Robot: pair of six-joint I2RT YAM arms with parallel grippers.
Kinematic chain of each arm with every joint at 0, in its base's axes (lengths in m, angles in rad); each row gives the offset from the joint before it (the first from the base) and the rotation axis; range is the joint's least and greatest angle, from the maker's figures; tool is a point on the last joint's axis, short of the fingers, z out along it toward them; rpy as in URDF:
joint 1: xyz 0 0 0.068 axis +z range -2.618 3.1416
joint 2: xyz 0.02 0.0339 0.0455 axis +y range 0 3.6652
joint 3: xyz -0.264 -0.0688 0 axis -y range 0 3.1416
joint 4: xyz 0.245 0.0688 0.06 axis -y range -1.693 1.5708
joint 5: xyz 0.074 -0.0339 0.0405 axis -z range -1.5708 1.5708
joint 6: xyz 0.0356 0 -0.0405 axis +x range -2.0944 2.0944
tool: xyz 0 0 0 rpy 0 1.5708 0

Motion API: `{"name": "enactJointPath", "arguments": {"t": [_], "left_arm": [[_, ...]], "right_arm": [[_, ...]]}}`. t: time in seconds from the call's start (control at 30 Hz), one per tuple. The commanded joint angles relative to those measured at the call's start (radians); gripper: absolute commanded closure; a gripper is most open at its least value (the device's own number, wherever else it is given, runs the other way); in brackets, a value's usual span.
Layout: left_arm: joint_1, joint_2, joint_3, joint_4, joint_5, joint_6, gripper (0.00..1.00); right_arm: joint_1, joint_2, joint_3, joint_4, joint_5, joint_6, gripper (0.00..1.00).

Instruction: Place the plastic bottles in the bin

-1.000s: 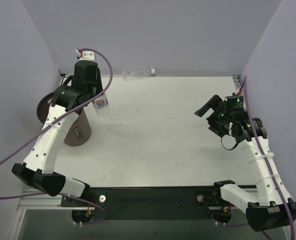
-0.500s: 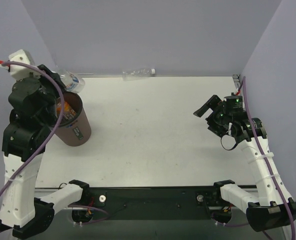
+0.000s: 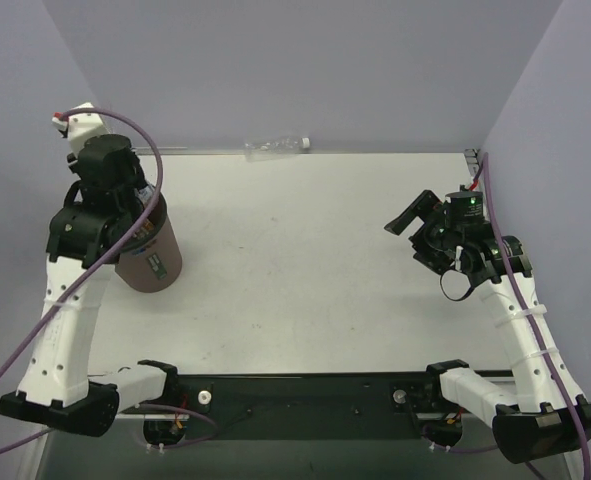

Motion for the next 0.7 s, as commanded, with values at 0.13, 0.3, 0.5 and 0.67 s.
{"name": "enactJointPath", "arguments": {"t": [0.13, 0.3, 0.5, 0.67], "left_arm": [[0.081, 0.046, -0.224, -0.085, 0.110, -0.101, 0.81], [0.122, 0.053, -0.323, -0.056, 0.207, -0.108, 0.81], [0.207, 0.108, -0.478, 0.007, 0.304, -0.131, 0.81], [0.239, 0.108, -0.530, 0.082, 0.334, -0.122, 0.75]], "right_arm": [[0.008, -0.004, 0.022, 0.007, 0.001, -0.015, 0.03], [0.009, 0.005, 0.017, 0.009, 0.001, -0.013, 0.03], [0.008, 0.005, 0.017, 0.009, 0.003, -0.016, 0.03], [0.008, -0.001, 0.007, 0.009, 0.003, -0.016, 0.03]]}}
